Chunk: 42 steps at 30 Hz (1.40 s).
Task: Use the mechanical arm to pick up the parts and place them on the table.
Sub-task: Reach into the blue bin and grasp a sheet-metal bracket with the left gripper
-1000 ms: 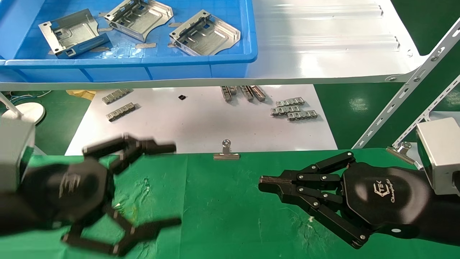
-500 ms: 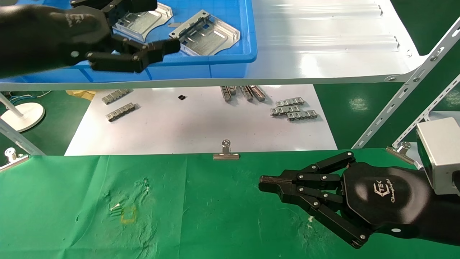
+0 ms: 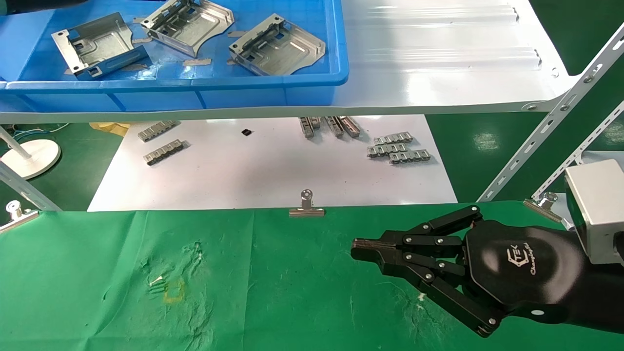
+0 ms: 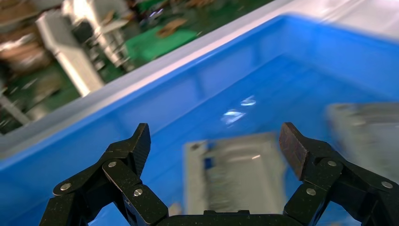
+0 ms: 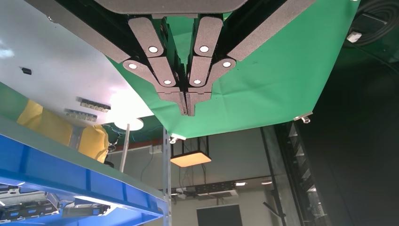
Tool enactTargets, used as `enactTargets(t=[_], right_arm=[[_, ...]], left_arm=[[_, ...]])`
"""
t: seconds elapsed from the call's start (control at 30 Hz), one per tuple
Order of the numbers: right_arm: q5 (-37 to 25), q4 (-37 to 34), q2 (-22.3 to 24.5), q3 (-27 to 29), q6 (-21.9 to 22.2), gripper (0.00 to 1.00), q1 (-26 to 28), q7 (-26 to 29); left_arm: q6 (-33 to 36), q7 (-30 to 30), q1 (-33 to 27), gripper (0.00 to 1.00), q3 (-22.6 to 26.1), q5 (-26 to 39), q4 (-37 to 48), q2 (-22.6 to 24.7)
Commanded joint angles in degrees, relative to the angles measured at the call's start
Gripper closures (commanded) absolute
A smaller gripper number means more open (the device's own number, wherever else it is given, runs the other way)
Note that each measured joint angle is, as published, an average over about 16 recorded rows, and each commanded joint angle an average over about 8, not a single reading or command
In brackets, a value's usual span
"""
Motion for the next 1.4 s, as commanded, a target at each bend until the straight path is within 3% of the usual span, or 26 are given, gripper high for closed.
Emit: enactTargets(t=[0.03, 0.1, 0.13, 0.6, 1.4], right_arm=[[0.0, 0.0, 0.0, 0.0, 0.0, 0.0, 0.0, 0.0], [0.0, 0.0, 0.0, 0.0, 0.0, 0.0, 0.0, 0.0], [0.0, 0.0, 0.0, 0.0, 0.0, 0.0, 0.0, 0.0], [0.0, 0.0, 0.0, 0.0, 0.0, 0.0, 0.0, 0.0], [0.0, 0.0, 0.0, -0.01, 0.0, 0.0, 0.0, 0.0]], left_arm=[[-3.45, -0.01, -1.92, 0.78, 0.89, 1.83, 3.56, 1.5], [-4.43, -0.45, -2.96, 0.98, 1.78, 3.19, 5.69, 2.48], [-4.68, -0.66, -3.39, 1.0, 2.24, 3.87, 6.63, 2.91], [-5.03, -2.99, -5.6, 1.0, 4.07, 6.49, 12.21, 4.8], [-7.82, -5.87, -4.09, 1.0, 4.07, 6.48, 12.93, 5.83]])
